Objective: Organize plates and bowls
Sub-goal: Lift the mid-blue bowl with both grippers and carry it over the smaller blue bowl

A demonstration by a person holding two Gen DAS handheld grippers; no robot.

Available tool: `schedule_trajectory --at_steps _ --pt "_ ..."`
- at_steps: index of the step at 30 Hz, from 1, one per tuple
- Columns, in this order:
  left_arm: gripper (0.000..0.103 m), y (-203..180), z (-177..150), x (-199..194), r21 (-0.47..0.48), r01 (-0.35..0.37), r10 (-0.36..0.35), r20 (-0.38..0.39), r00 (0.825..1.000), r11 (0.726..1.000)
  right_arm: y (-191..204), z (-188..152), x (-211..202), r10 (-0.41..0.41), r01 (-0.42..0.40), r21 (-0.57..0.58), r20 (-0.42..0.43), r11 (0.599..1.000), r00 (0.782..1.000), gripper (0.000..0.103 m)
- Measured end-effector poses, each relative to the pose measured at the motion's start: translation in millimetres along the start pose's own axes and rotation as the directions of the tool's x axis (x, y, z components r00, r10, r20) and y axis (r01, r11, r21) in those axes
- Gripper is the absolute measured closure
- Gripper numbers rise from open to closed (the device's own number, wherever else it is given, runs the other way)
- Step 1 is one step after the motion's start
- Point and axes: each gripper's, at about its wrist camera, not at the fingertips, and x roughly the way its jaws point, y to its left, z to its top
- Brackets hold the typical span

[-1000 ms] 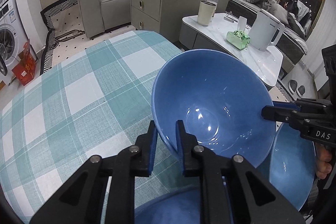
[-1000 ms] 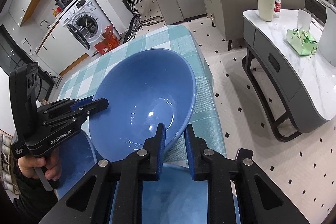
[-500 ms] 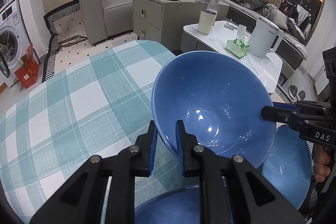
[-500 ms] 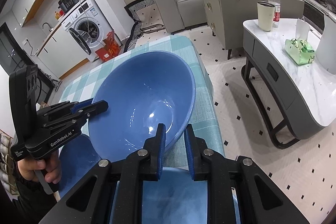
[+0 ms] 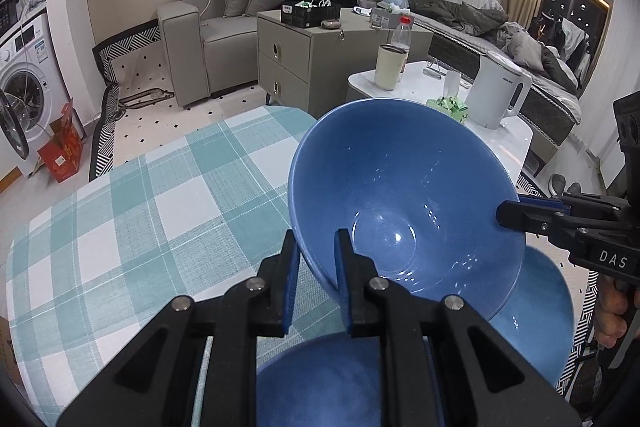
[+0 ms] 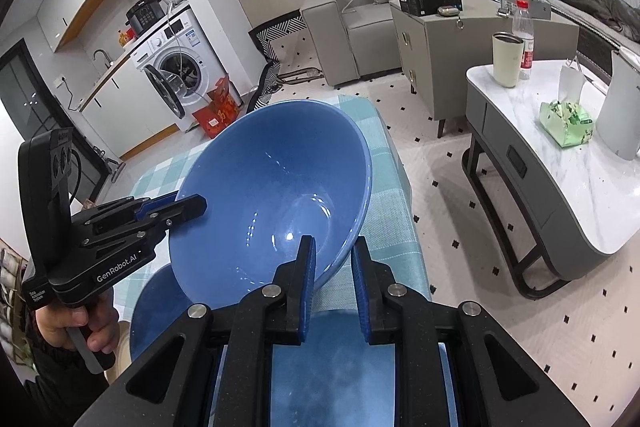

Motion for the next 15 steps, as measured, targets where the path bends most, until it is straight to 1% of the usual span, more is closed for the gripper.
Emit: schedule_trajectory --at_steps 15 --pt "0.088 -1.5 -13.5 -56.3 -0.008 -0.027 0.028 0.082 0.996 1.0 39.1 -13.2 -49.7 0.029 -0.025 -0.06 0.079 0.998 0.996 0.085"
